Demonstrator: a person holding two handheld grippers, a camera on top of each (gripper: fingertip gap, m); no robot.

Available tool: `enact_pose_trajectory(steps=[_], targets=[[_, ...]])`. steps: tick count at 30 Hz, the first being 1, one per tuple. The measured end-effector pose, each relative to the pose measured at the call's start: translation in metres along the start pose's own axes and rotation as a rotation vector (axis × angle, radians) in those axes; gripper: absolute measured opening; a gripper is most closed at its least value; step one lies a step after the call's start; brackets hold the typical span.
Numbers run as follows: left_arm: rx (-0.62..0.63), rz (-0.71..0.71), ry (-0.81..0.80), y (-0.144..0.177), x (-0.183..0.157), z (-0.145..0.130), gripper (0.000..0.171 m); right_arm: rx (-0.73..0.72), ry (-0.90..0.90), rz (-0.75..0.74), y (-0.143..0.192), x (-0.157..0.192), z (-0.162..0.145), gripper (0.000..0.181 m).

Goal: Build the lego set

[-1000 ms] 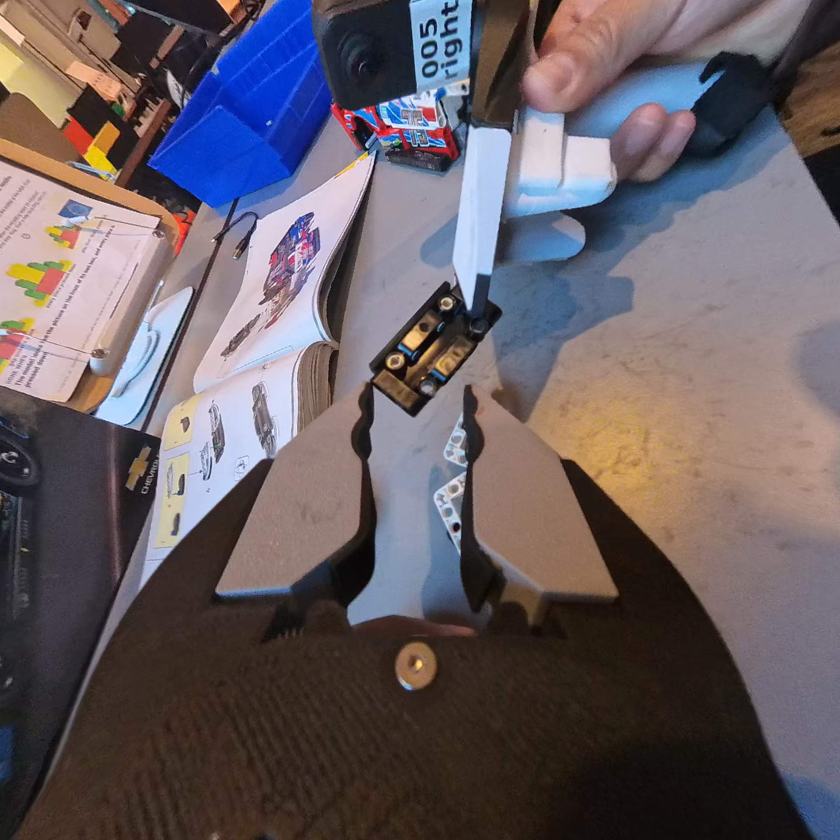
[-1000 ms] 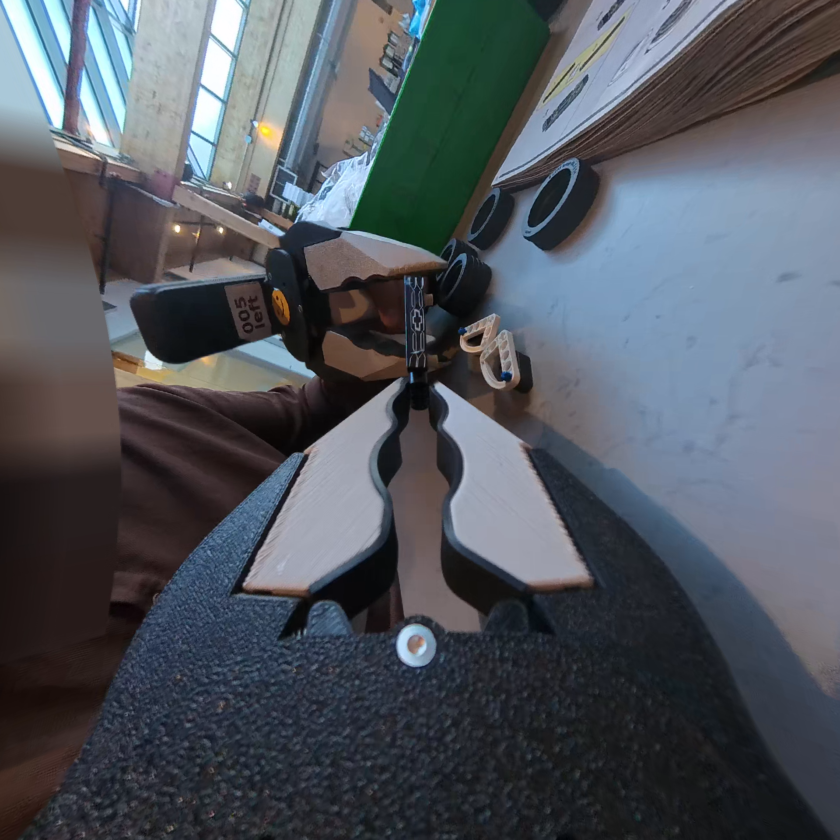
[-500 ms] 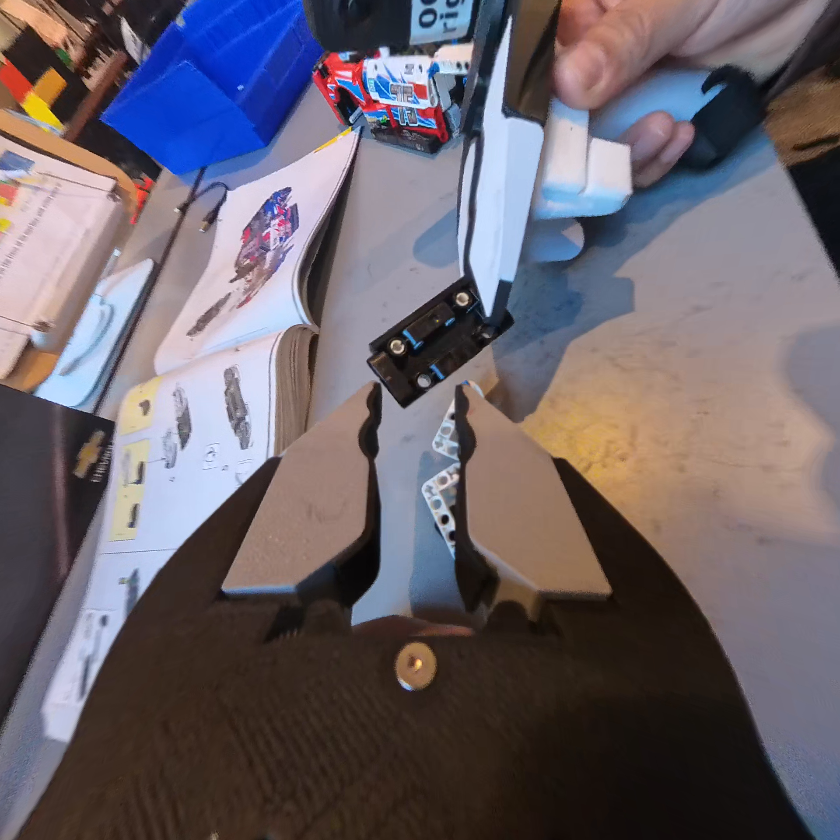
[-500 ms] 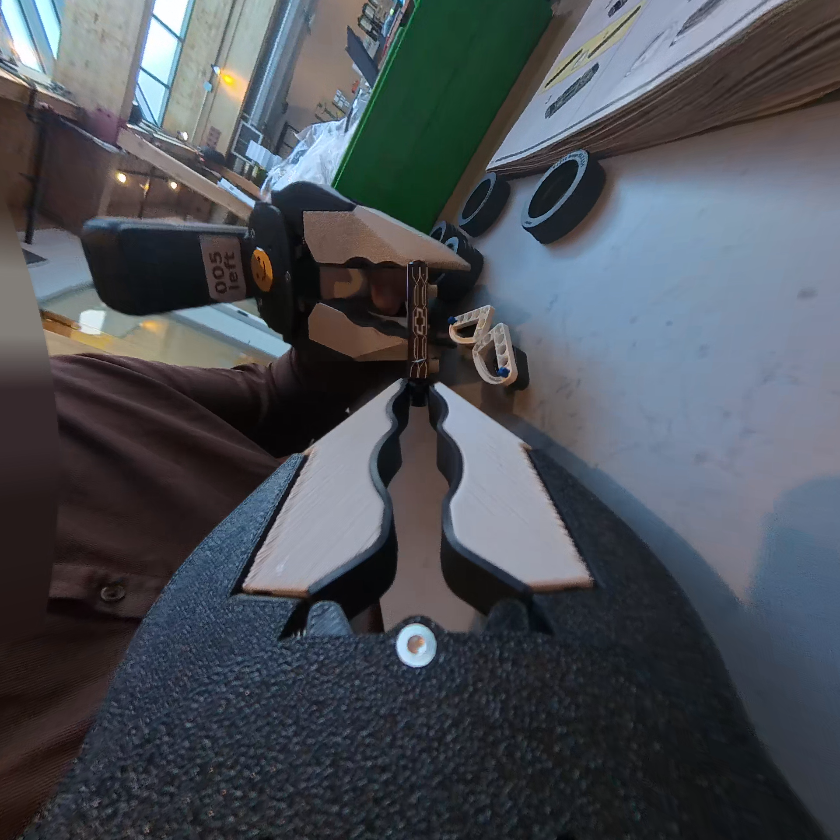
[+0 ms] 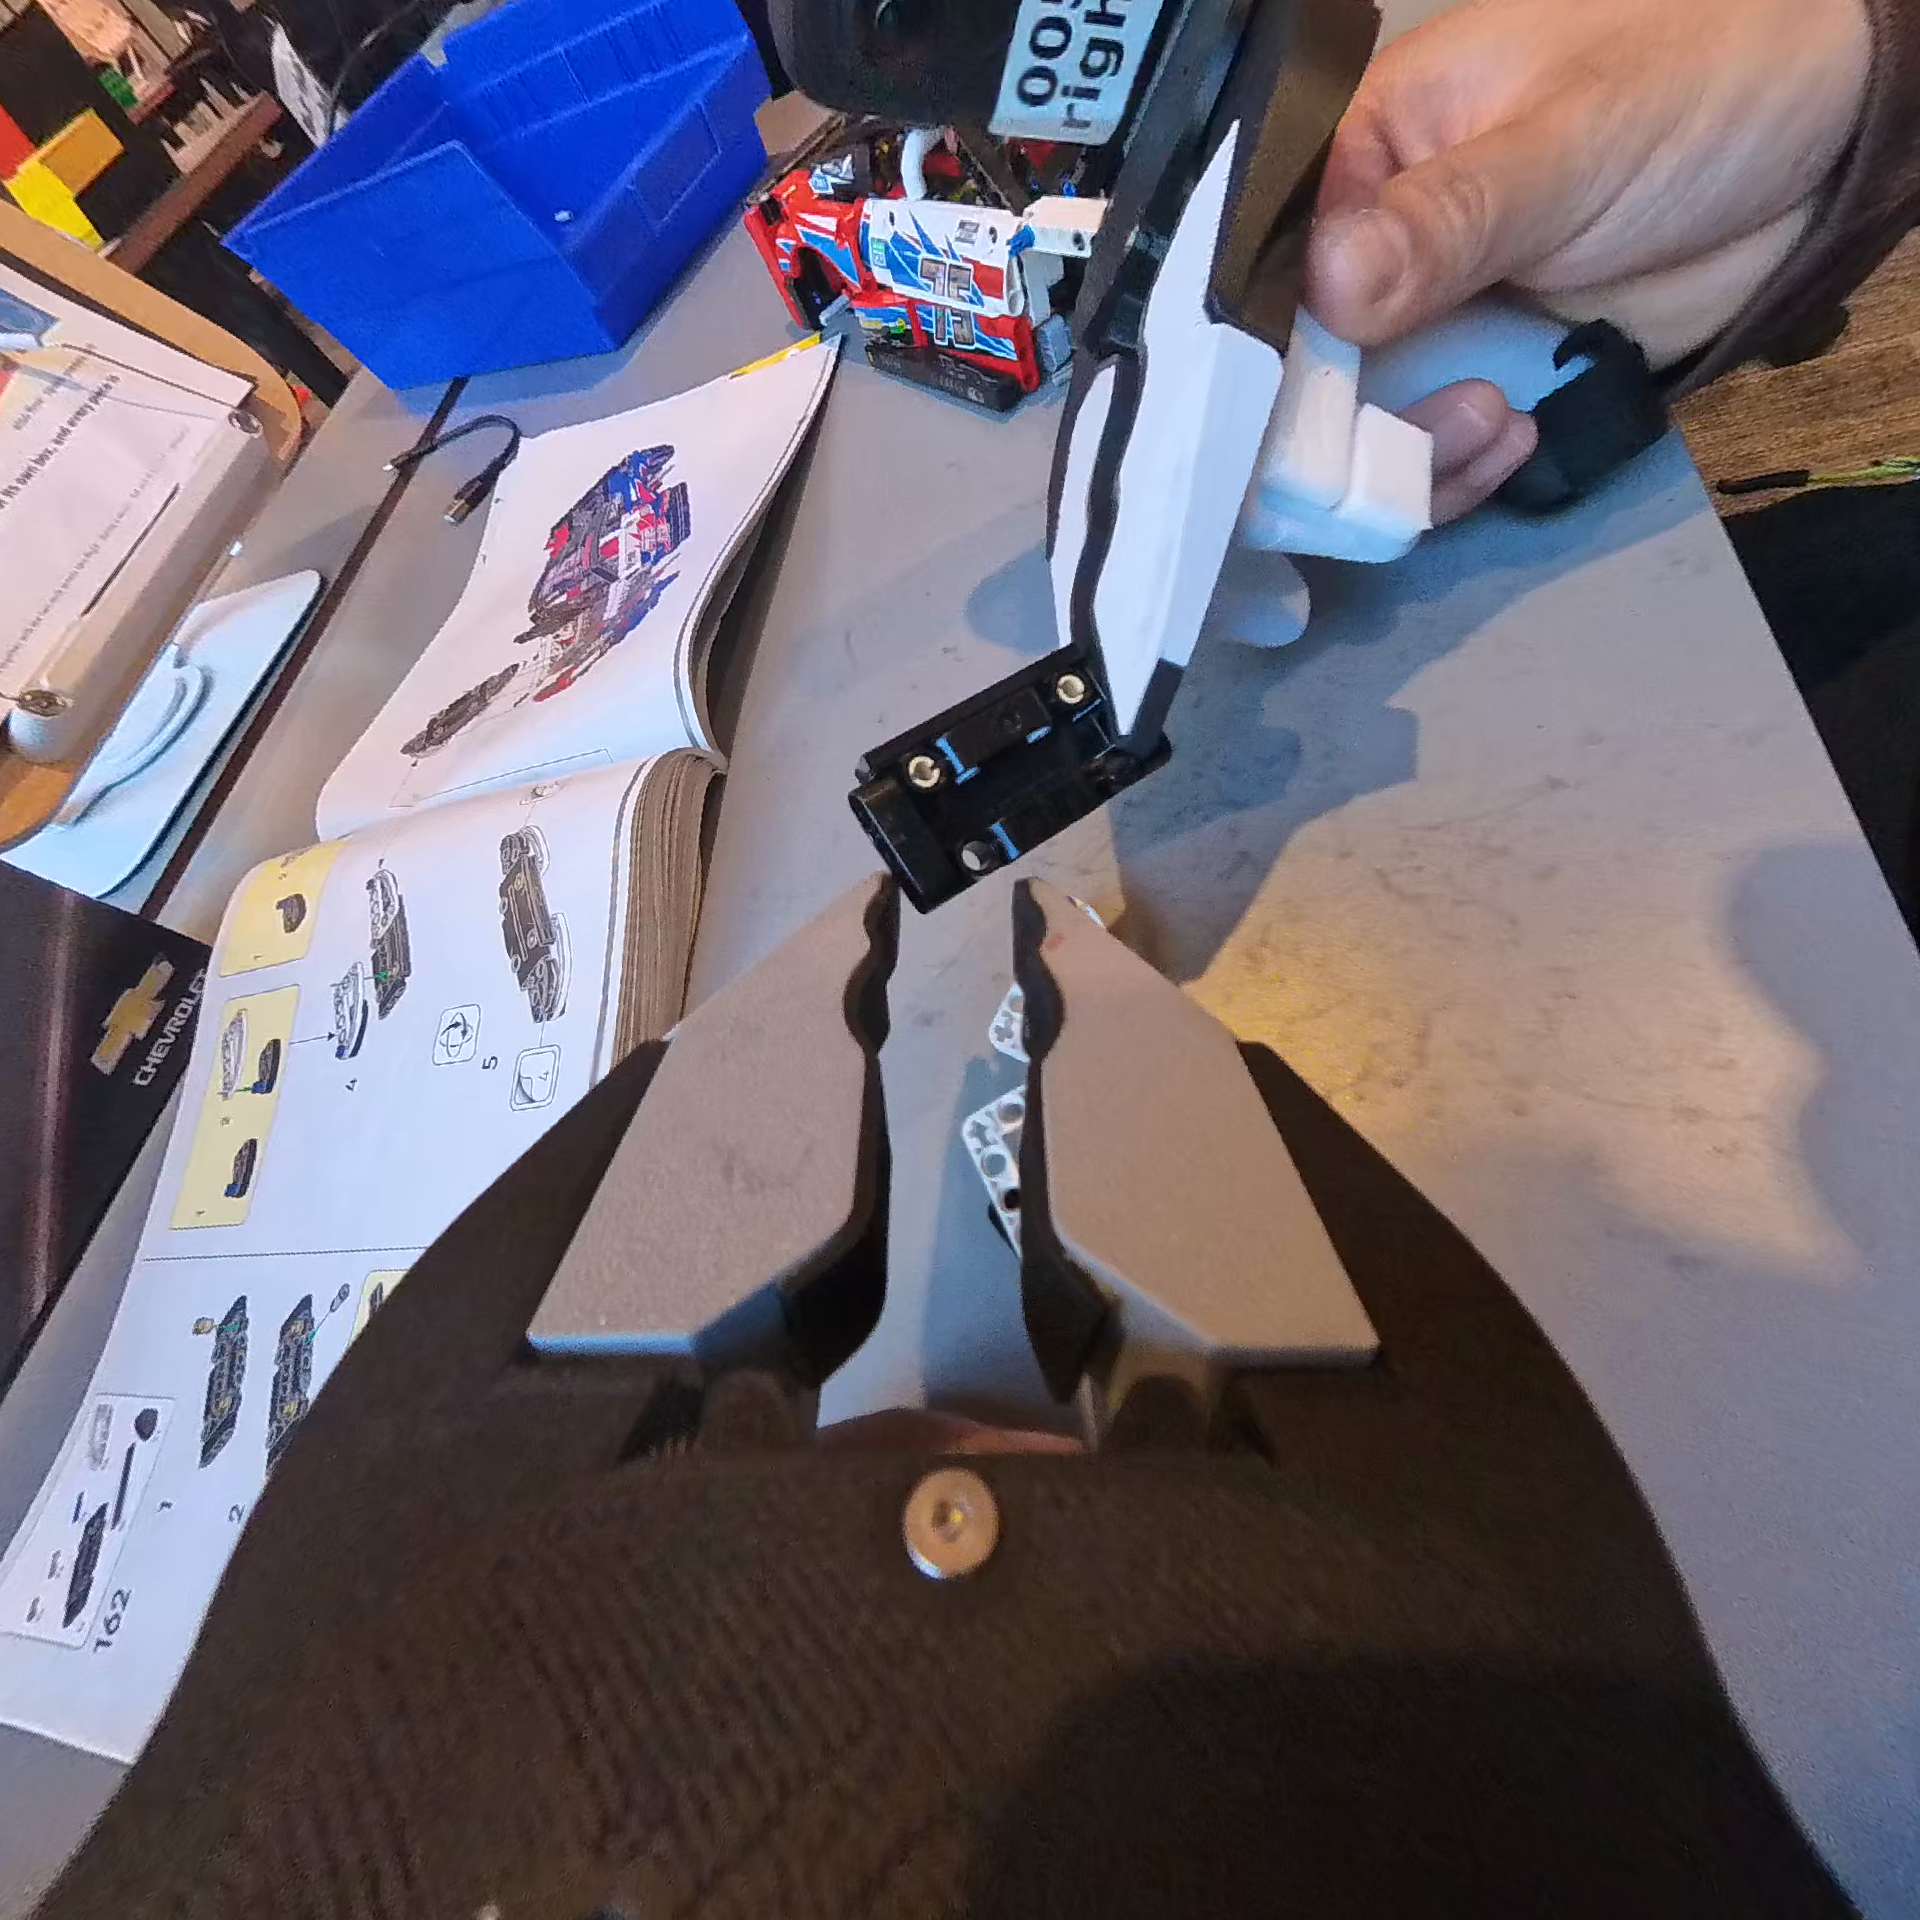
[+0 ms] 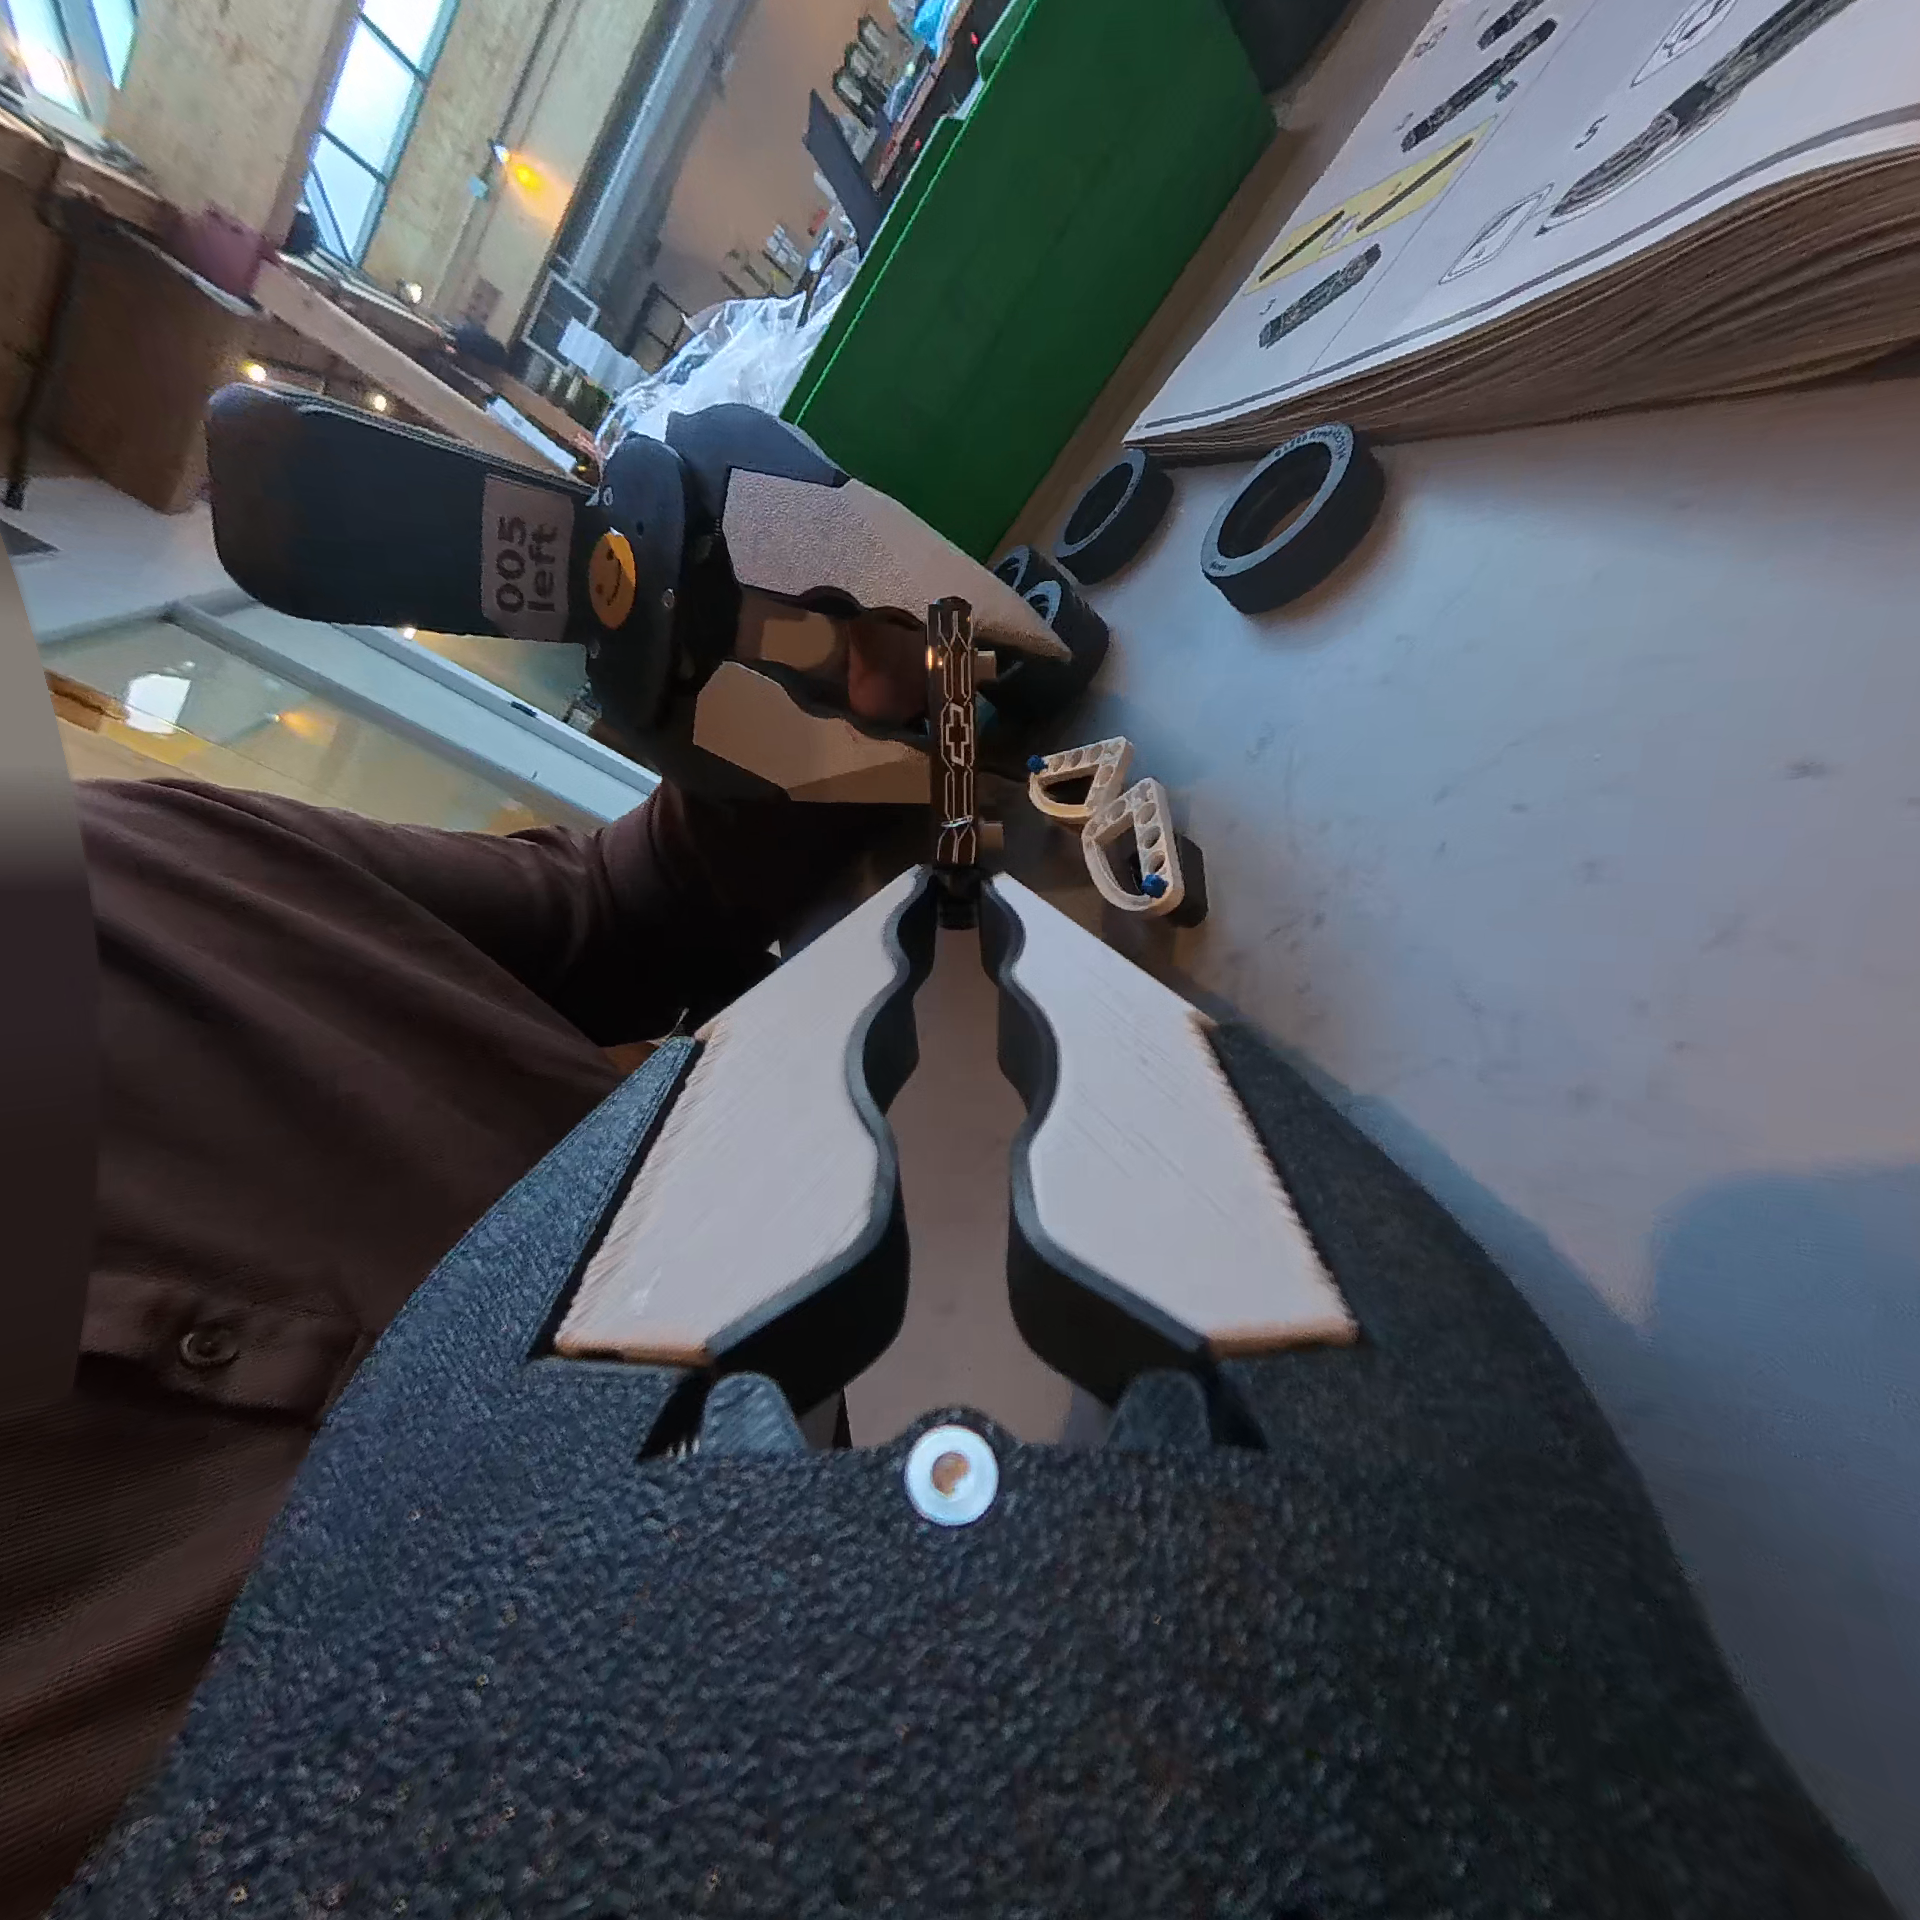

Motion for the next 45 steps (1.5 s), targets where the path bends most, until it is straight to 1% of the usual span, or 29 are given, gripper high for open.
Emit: enact_pose_trajectory(steps=[7, 16, 19, 21, 23, 25, 28, 30, 32, 39, 40, 42, 45], targets=[[-0.002, 0.005, 0.027, 0.0, 0.003, -0.001, 0.022, -0.007, -0.018, 0.005, 0.0, -0.002, 0.0, 0.006], [-0.011, -0.002, 0.035, 0.001, 0.004, 0.0, 0.022, -0.006, -0.027, 0.007, 0.0, -0.003, 0.0, 0.006], [-0.028, -0.038, 0.048, 0.002, 0.003, 0.001, 0.023, -0.007, -0.02, 0.006, 0.0, -0.002, 0.001, 0.006], [-0.051, -0.087, 0.097, 0.004, 0.004, 0.001, 0.03, -0.011, 0.005, 0.003, 0.001, 0.0, 0.001, 0.006], [-0.078, -0.147, 0.167, 0.006, 0.007, 0.001, 0.027, -0.018, 0.07, -0.004, 0.002, 0.004, 0.004, 0.006], [-0.098, -0.184, 0.22, 0.008, 0.009, 0.001, 0.022, -0.009, 0.174, -0.062, 0.004, 0.009, 0.007, 0.006], [-0.087, -0.195, 0.226, 0.007, 0.009, 0.001, 0.023, 0.031, 0.343, -0.166, 0.002, 0.017, 0.008, 0.006], [-0.07, -0.194, 0.196, 0.005, 0.005, 0.002, 0.024, 0.063, 0.431, -0.18, -0.002, 0.023, 0.005, 0.006], [-0.062, -0.169, 0.137, 0.005, 0.0, 0.005, 0.019, 0.072, 0.499, -0.224, -0.004, 0.026, 0.003, 0.007], [-0.1, -0.084, -0.011, 0.009, -0.007, 0.011, 0.013, 0.059, 0.659, -0.291, -0.001, 0.033, 0.004, 0.008], [-0.091, -0.087, -0.023, 0.008, -0.009, 0.011, 0.011, 0.072, 0.705, -0.317, -0.002, 0.034, 0.003, 0.008], [-0.089, -0.1, -0.035, 0.006, -0.014, 0.012, 0.018, 0.101, 0.823, -0.363, -0.005, 0.038, 0.0, 0.008], [-0.094, -0.073, -0.077, 0.007, -0.016, 0.014, 0.009, 0.103, 1.009, -0.49, -0.008, 0.042, -0.005, 0.008]])
Point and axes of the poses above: each gripper's, where its closed fingertips meet, y back along the fingers, z out of its top, x = y × z across the jaws, the point moved 9 cm from there along y, back along the fingers, and after that the axes turned 3 degrees about x, right-handed, at the moved point
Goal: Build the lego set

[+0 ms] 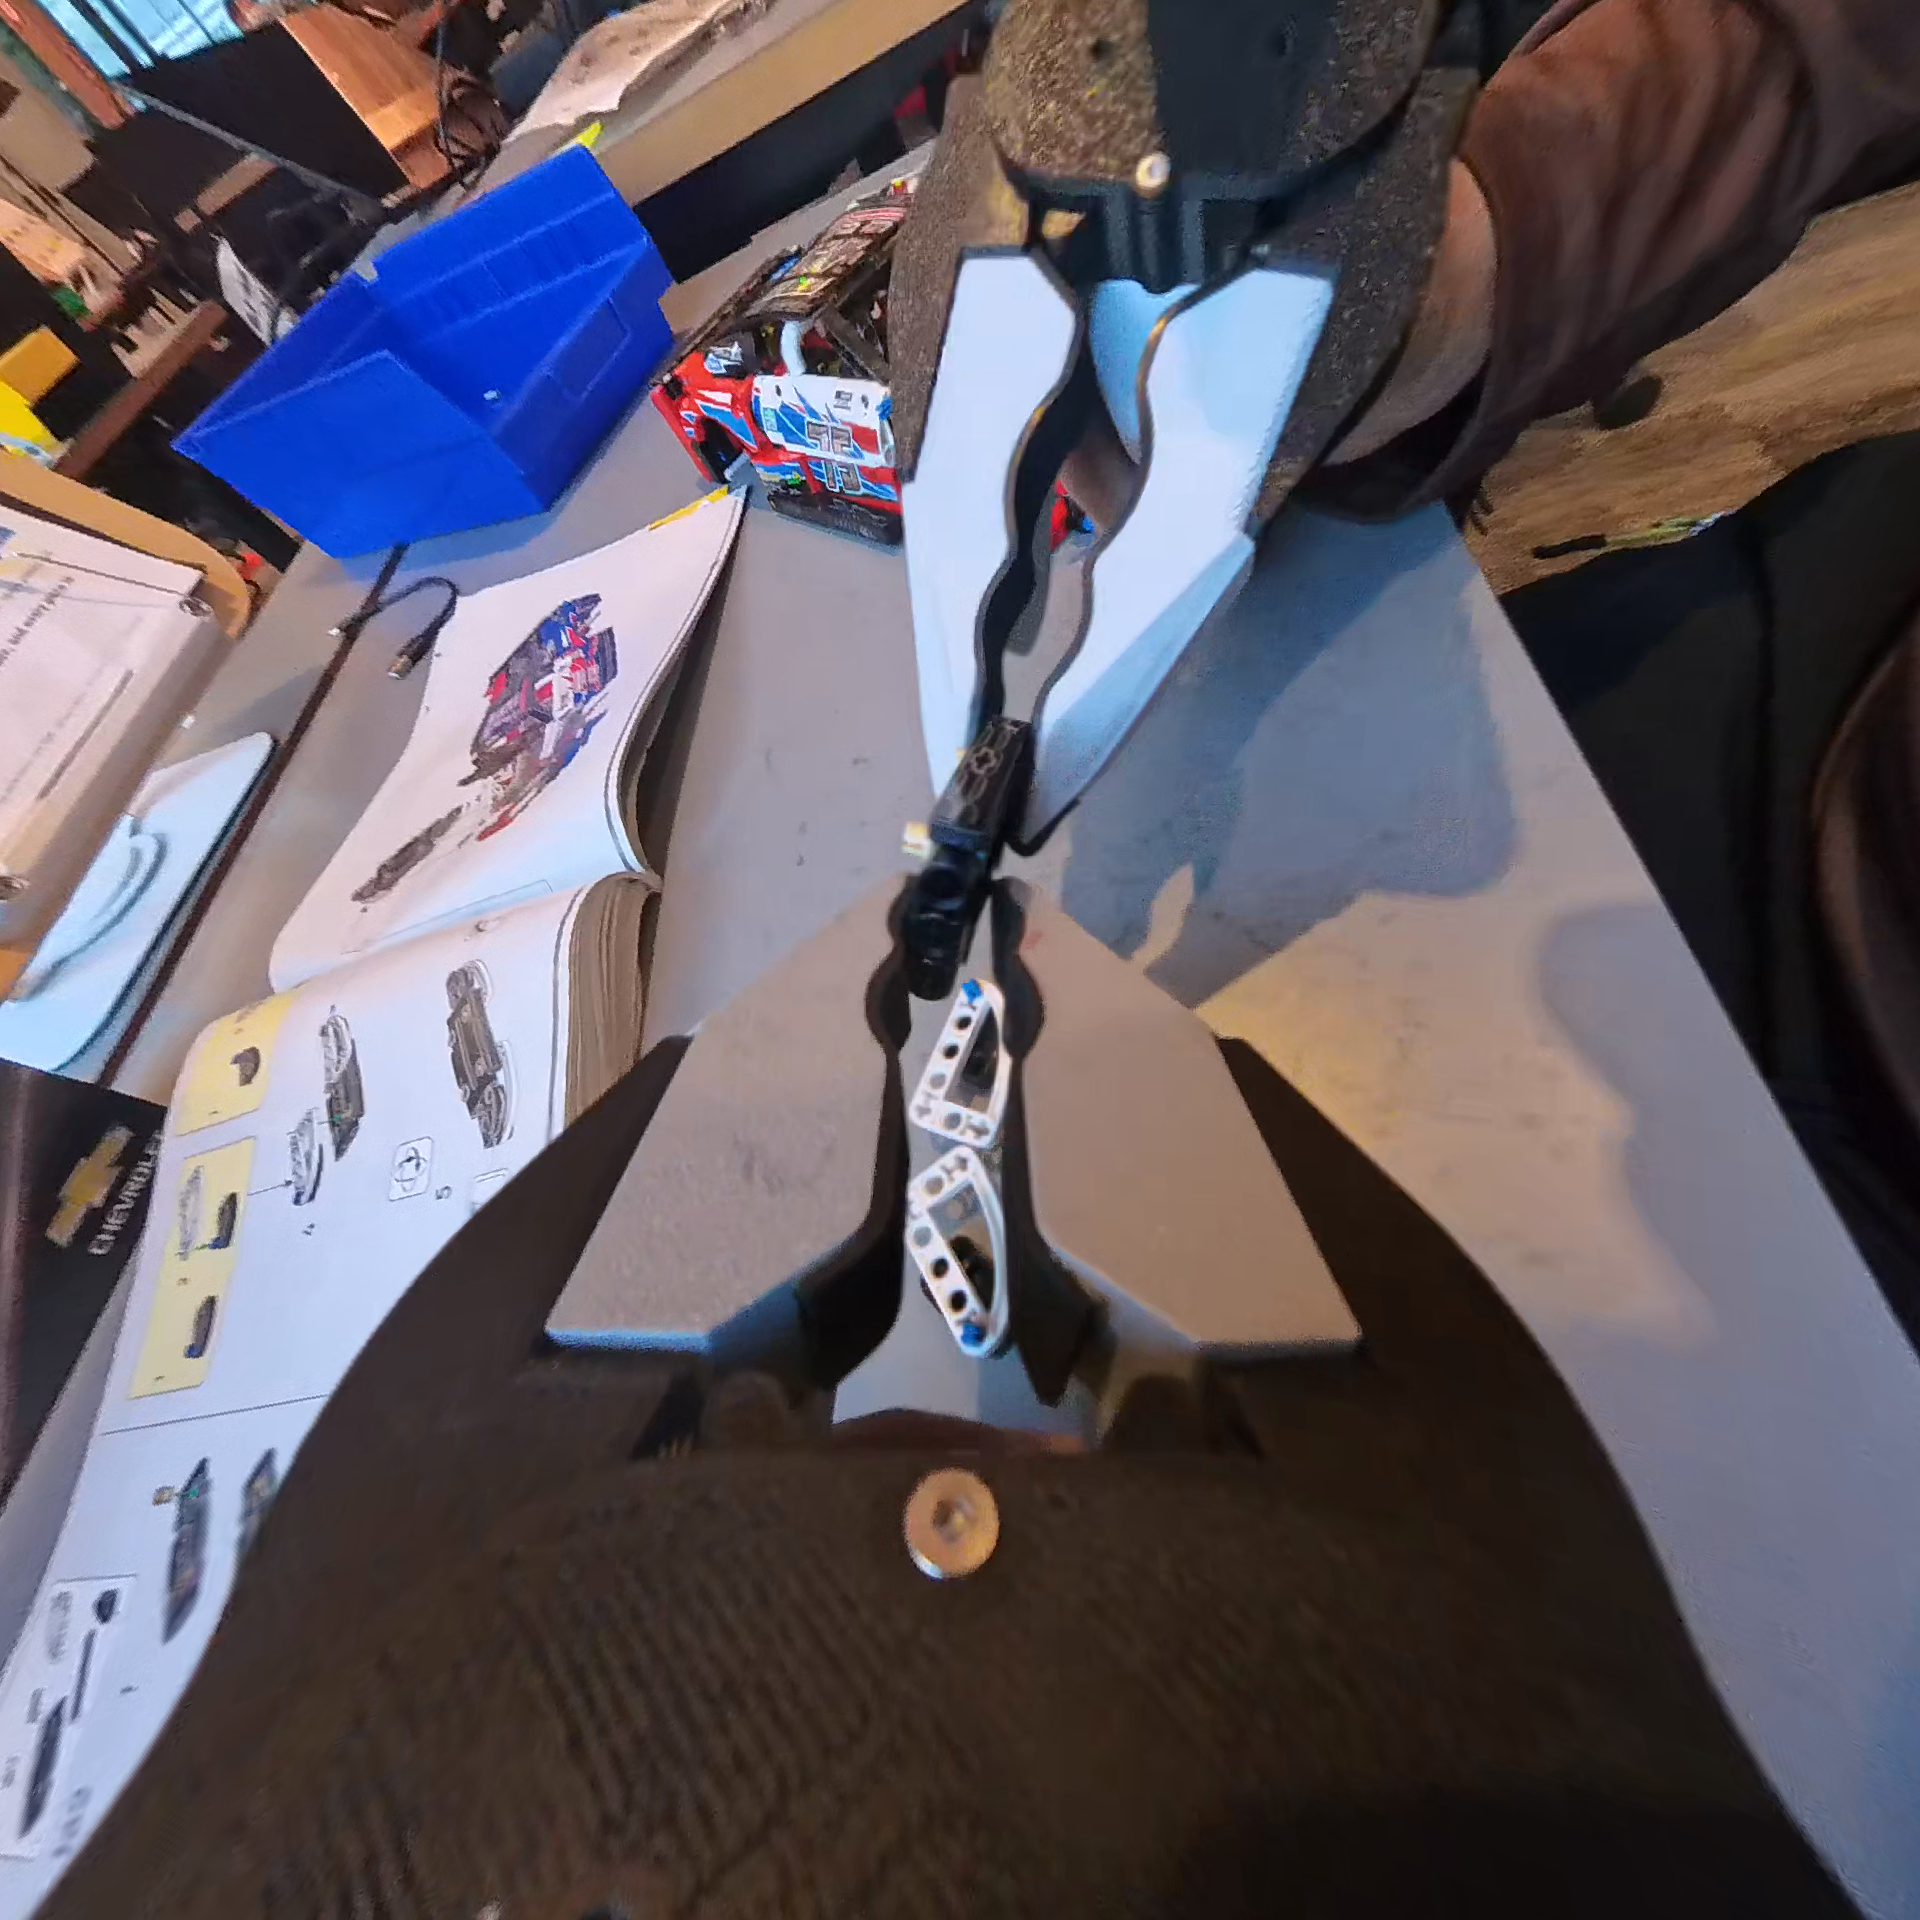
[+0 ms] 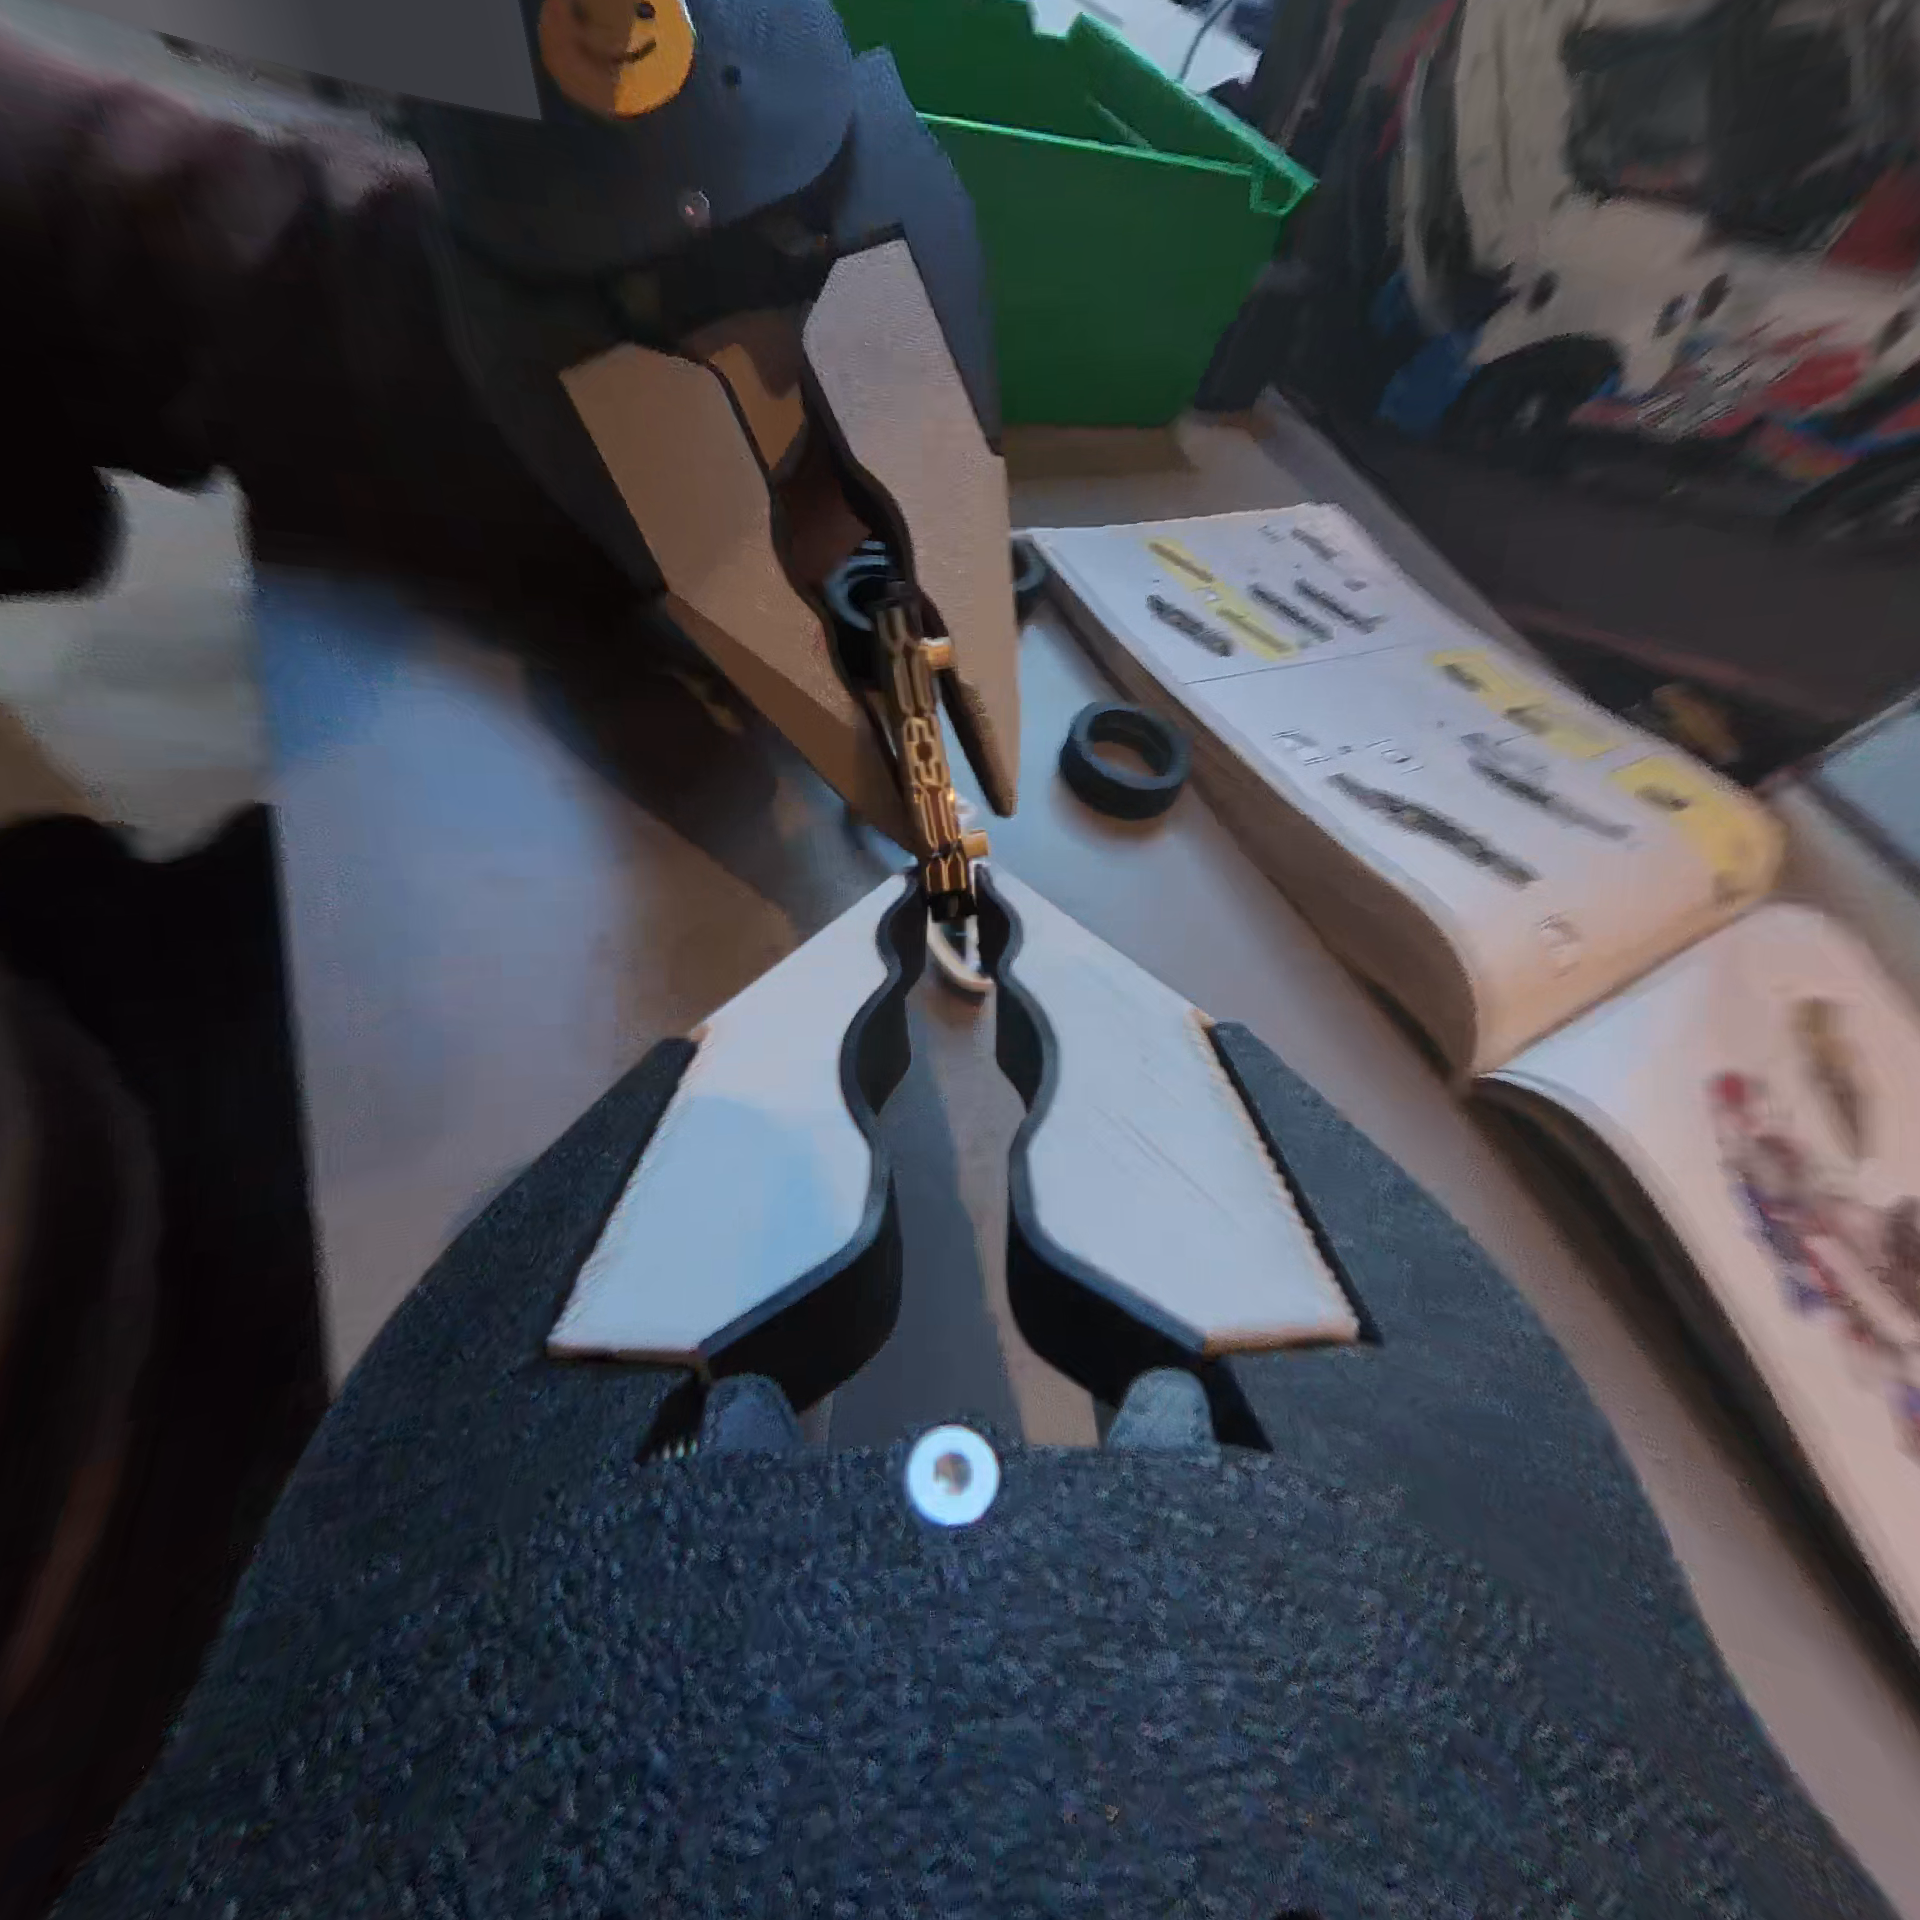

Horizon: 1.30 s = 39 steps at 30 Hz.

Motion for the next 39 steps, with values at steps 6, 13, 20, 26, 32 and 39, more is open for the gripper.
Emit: enact_pose_trajectory(steps=[6, 13, 20, 26, 32, 39], targets=[[0.036, 0.291, -0.415, 0.0, -0.017, 0.008, 0.005, -0.039, 0.043, -0.097, 0.005, 0.001, 0.006, 0.02], [0.102, 0.55, -0.674, 0.0, -0.021, 0.011, 0.005, -0.131, -0.245, 0.088, 0.025, -0.02, 0.007, 0.018], [0.172, 0.598, -0.851, -0.014, -0.034, 0.009, 0.005, -0.089, -0.431, 0.258, 0.025, -0.031, 0.0, 0.013], [0.212, 0.544, -0.922, -0.023, -0.044, 0.003, 0.005, 0.021, -0.307, 0.253, 0.022, -0.024, -0.008, 0.01], [0.261, 0.44, -0.959, -0.034, -0.056, -0.005, 0.005, 0.139, -0.247, 0.296, 0.019, -0.012, -0.021, 0.0], [0.295, 0.345, -1.003, -0.044, -0.068, -0.014, 0.005, 0.211, -0.261, 0.329, 0.013, -0.004, -0.028, 0.003]])
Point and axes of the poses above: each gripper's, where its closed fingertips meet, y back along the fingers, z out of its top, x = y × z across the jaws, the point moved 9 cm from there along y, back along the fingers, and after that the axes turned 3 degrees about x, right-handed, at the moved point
